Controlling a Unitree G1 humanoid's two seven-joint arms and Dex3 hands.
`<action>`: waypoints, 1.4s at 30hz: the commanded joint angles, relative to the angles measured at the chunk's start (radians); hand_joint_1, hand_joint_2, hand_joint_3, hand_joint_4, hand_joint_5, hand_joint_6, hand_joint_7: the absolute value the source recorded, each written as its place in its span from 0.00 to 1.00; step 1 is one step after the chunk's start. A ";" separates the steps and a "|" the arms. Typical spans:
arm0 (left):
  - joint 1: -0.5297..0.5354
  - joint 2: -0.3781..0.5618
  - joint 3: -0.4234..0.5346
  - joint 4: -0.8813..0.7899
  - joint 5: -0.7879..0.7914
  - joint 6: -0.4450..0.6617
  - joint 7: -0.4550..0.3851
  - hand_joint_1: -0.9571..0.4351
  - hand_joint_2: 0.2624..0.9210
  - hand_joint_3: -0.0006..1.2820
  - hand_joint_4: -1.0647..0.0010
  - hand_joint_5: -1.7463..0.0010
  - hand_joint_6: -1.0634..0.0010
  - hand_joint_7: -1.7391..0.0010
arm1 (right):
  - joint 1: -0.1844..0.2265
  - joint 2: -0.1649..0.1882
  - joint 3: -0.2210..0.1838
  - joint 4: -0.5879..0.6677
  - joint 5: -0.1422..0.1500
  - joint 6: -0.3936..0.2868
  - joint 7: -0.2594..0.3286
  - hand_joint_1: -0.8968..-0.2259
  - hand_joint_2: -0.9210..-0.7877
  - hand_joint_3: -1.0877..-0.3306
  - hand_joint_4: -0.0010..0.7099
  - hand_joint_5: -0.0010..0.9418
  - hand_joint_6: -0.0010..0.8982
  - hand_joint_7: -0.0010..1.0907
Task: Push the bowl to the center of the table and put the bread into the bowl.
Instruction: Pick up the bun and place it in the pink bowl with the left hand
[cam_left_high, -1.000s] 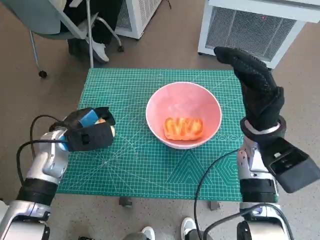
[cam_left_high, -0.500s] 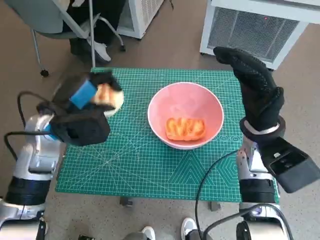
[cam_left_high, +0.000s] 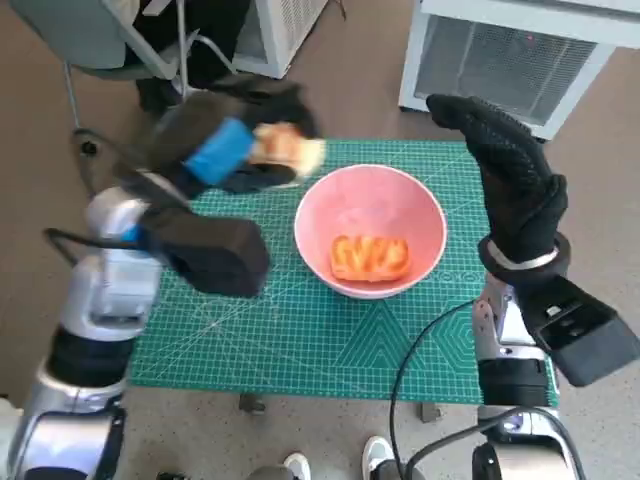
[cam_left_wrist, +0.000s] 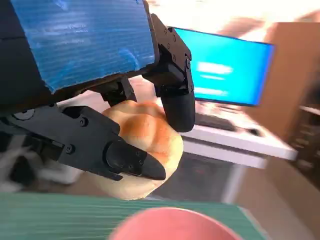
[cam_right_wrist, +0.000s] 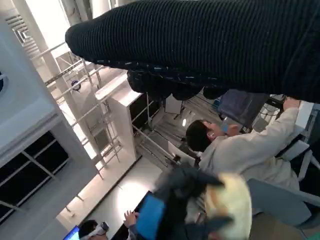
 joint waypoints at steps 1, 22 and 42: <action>-0.042 -0.040 -0.051 0.078 0.042 -0.026 0.018 0.69 1.00 0.10 0.40 0.34 0.48 0.24 | 0.012 0.001 -0.001 0.022 -0.003 -0.006 0.009 0.43 0.00 0.42 0.00 0.56 0.00 0.61; -0.171 -0.155 -0.208 0.312 0.094 0.296 -0.391 0.44 1.00 0.09 0.93 0.98 0.82 0.96 | 0.031 -0.010 0.000 -0.013 -0.033 -0.002 -0.025 0.45 0.00 0.40 0.00 0.56 0.00 0.62; 0.032 -0.189 0.133 0.278 -0.287 -0.217 -0.014 0.39 1.00 0.07 0.92 0.99 0.76 0.97 | 0.033 -0.009 -0.002 -0.092 -0.015 0.061 -0.038 0.47 0.00 0.37 0.00 0.54 0.00 0.60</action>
